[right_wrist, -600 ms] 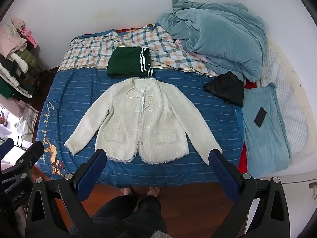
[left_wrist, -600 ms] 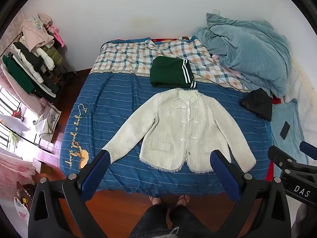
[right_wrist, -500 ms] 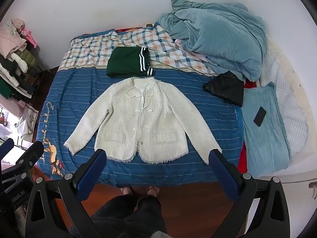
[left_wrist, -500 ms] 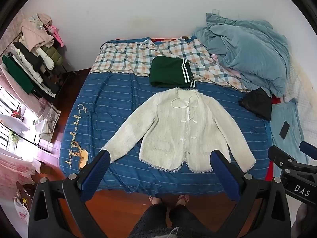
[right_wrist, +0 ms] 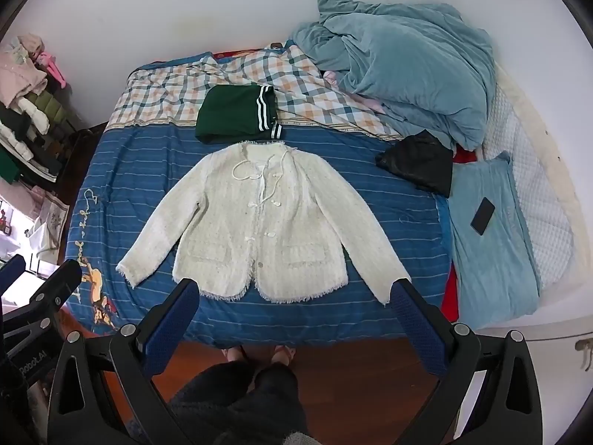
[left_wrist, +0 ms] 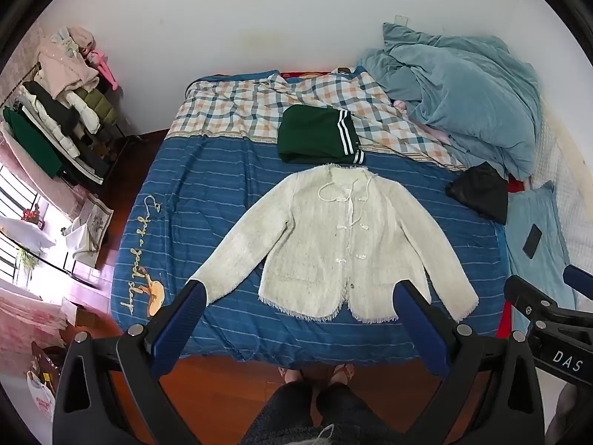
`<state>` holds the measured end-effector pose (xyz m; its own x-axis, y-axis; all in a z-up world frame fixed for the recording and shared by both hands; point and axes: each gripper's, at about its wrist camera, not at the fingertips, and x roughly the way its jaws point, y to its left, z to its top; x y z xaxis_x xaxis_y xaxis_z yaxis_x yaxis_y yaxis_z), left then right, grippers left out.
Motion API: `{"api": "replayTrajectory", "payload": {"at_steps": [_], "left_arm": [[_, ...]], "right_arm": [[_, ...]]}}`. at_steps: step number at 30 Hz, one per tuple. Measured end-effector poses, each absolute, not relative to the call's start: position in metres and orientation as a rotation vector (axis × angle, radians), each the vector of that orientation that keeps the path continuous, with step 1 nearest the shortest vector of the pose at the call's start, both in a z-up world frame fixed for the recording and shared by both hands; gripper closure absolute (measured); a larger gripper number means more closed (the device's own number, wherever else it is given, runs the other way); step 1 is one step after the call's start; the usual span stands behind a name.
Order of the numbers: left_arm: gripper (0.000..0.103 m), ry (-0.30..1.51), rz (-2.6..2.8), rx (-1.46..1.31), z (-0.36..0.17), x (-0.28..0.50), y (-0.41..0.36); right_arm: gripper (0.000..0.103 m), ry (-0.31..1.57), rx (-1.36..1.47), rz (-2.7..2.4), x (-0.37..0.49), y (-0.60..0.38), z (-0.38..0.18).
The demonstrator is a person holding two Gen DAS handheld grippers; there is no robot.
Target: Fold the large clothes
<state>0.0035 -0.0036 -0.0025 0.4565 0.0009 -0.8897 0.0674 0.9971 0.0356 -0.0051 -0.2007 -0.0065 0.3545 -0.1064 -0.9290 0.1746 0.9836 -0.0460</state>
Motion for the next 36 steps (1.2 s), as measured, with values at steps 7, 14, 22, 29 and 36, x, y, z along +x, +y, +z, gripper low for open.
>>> {"api": "replayTrajectory", "payload": {"at_steps": [7, 14, 22, 29, 36], "left_arm": [[0.000, 1.086, -0.046, 0.086, 0.000, 0.005, -0.010], [0.000, 1.089, -0.048, 0.085, -0.002, 0.004, -0.008], [0.000, 1.089, -0.046, 0.088, -0.003, 0.005, -0.007], [0.000, 1.090, -0.047, 0.089, -0.002, 0.006, -0.007], [0.000, 1.089, -0.049, 0.088, -0.003, 0.007, -0.005]], "right_arm": [[0.000, 1.199, 0.065, -0.187, -0.007, -0.203, -0.013], [0.000, 1.205, 0.061, -0.186, -0.007, -0.212, -0.008], [0.000, 1.207, 0.065, -0.185, -0.005, -0.211, -0.008], [0.000, 1.208, 0.065, -0.187, -0.005, -0.210, -0.007], [0.000, 1.207, 0.064, -0.184, -0.005, -0.210, -0.006]]}}
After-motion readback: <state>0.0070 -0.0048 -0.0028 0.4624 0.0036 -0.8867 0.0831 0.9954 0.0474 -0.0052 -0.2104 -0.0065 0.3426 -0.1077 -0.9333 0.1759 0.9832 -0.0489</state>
